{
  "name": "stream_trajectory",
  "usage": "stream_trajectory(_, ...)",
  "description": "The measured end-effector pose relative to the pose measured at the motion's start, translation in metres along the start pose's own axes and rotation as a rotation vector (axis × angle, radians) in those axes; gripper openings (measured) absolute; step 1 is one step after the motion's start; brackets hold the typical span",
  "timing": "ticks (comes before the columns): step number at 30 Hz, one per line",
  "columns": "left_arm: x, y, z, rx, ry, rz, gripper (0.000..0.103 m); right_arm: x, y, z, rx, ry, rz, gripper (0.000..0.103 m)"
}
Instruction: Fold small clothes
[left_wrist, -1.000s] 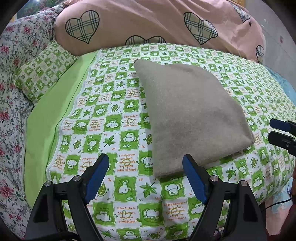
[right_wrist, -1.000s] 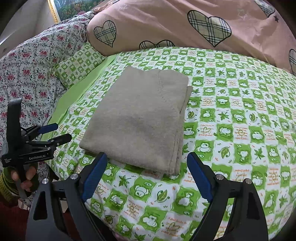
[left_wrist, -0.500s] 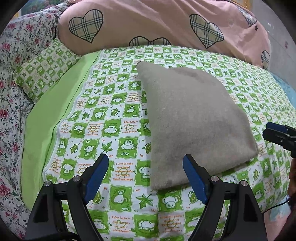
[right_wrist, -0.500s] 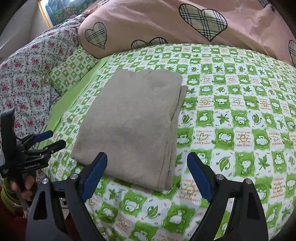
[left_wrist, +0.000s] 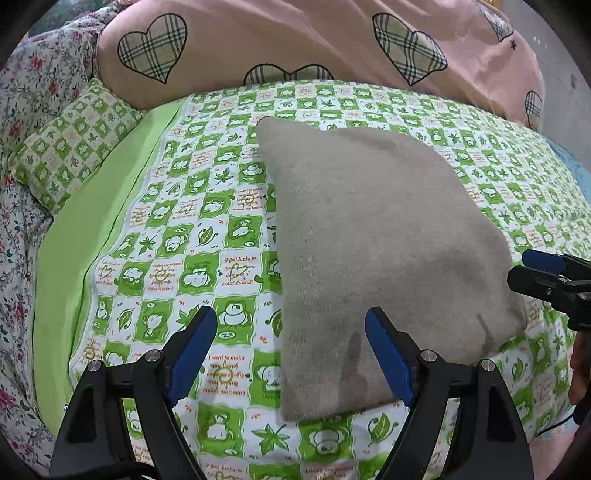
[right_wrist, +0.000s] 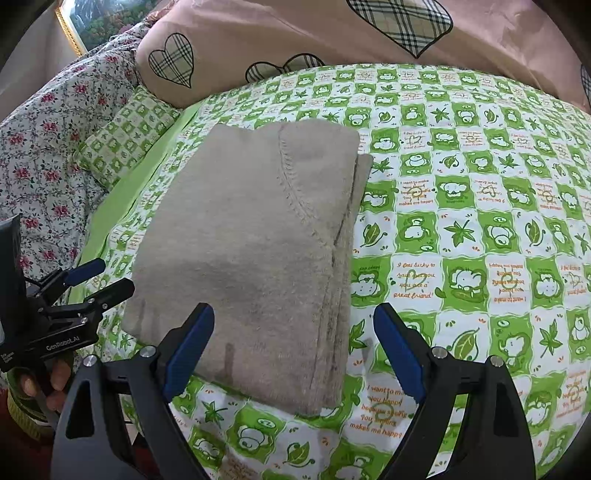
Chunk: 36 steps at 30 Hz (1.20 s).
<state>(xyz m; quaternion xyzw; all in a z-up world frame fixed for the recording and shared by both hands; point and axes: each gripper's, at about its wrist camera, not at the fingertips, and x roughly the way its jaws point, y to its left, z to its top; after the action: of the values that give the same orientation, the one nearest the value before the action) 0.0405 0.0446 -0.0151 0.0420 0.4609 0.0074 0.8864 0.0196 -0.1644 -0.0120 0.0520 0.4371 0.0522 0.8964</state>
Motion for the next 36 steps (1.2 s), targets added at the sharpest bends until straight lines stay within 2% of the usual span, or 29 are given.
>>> stream_trajectory(15,0.012,0.007,0.010,-0.034,0.026,-0.001,0.083,0.014,0.019,0.011,-0.047,0.019,0.002,0.088)
stream_trajectory(36,0.011,0.005,0.015,-0.048,0.026,-0.014,0.083,0.015,0.023,0.016,-0.064,0.016,0.011,0.089)
